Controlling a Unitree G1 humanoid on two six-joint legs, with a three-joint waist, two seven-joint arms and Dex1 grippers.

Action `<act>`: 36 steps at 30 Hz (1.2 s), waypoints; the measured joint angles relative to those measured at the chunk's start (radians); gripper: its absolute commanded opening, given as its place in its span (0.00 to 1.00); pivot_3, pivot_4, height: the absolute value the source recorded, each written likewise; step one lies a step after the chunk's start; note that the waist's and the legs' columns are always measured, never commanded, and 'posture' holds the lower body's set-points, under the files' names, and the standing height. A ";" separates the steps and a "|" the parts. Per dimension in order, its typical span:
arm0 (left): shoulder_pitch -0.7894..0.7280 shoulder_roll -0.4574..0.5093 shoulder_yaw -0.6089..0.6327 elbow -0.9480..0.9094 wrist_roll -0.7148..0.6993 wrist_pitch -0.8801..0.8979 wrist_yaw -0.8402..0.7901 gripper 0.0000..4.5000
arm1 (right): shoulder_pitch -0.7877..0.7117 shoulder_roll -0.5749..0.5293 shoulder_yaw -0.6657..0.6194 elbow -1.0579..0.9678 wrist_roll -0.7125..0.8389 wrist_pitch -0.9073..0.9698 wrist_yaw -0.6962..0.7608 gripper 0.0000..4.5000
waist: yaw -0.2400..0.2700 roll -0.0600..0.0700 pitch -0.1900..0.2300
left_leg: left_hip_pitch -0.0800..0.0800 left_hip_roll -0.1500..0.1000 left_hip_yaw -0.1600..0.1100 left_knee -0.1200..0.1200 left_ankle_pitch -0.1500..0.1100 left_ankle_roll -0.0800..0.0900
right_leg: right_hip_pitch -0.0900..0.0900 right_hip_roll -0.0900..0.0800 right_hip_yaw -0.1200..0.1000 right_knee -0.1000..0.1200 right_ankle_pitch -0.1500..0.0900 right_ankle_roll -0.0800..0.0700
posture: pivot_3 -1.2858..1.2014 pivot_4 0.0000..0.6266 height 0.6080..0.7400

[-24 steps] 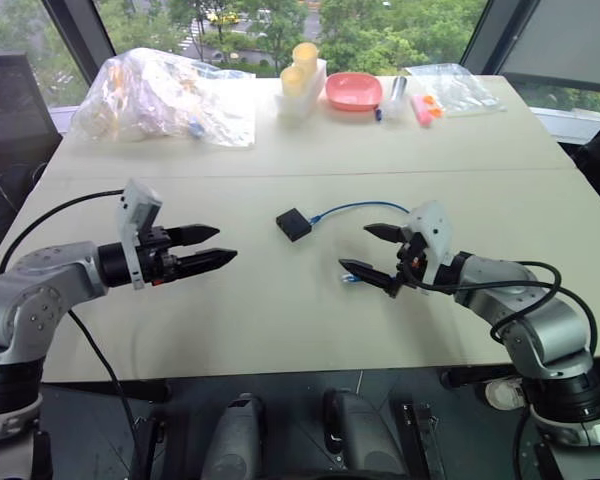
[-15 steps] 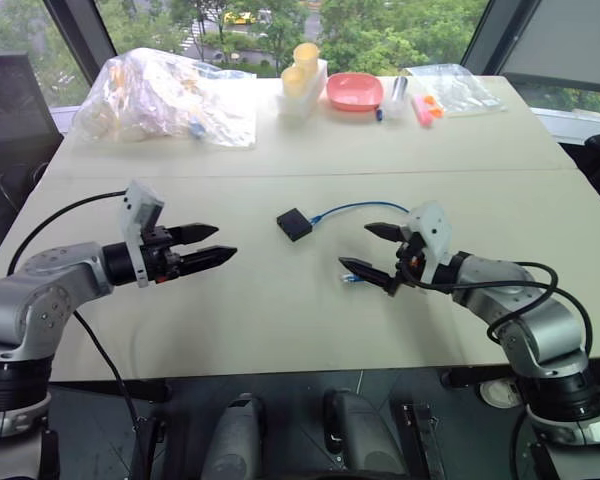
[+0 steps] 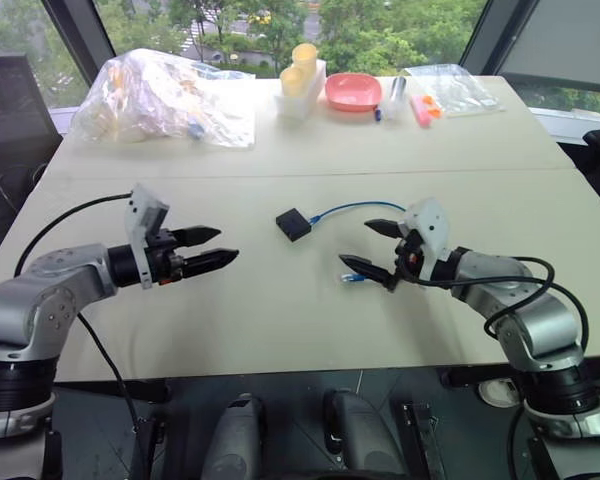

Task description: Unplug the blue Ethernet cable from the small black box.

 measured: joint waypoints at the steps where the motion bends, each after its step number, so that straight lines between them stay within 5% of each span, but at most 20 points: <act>1: -0.002 -0.001 -0.003 0.000 0.005 -0.001 0.000 0.84 | -0.014 0.001 0.008 0.013 -0.005 -0.001 0.003 0.99 | -0.001 0.000 0.000 | 0.000 0.000 0.000 0.000 0.000 0.000 | 0.000 0.000 0.000 0.000 0.000 0.000 | 0.52 0.24 1.00; 9: -0.025 -0.006 -0.017 0.021 0.039 -0.025 -0.006 0.84 | -0.192 0.016 0.115 0.223 -0.121 -0.117 0.070 0.99 | -0.007 0.000 0.000 | 0.003 0.000 0.002 0.001 0.000 0.000 | 0.001 0.001 0.002 0.001 0.001 -0.001 | 0.52 0.24 1.00; 16: -0.019 -0.045 -0.041 0.016 0.087 -0.075 0.020 0.84 | -0.666 0.127 0.358 0.990 -0.427 -0.509 0.254 0.99 | -0.012 0.000 0.000 | 0.004 0.001 0.001 -0.001 0.000 0.000 | 0.002 0.003 0.002 0.001 0.004 0.001 | 0.52 0.24 1.00; 21: 0.094 -0.094 -0.004 -0.083 0.074 -0.076 0.093 0.84 | -0.872 0.198 0.430 1.421 -0.614 -0.744 0.201 0.99 | -0.009 0.000 0.000 | 0.002 0.001 0.003 -0.002 0.000 0.000 | 0.000 0.001 0.003 0.000 0.005 0.002 | 0.52 0.24 1.00; 28: 0.216 -0.112 0.076 -0.218 0.033 -0.047 0.195 0.84 | -0.995 0.291 0.518 1.614 -0.825 -0.921 0.139 0.99 | -0.013 0.000 0.000 | 0.005 0.001 0.003 -0.001 0.001 -0.001 | 0.000 0.001 0.003 0.002 0.003 -0.002 | 0.52 0.24 1.00; 36: 0.239 -0.111 0.094 -0.276 0.010 -0.030 0.260 0.84 | -1.073 0.421 0.551 1.670 -0.957 -0.903 0.132 0.99 | -0.036 0.000 0.000 | 0.008 0.001 0.002 -0.001 0.002 -0.003 | 0.000 0.001 0.004 0.010 0.003 -0.002 | 0.52 0.24 1.00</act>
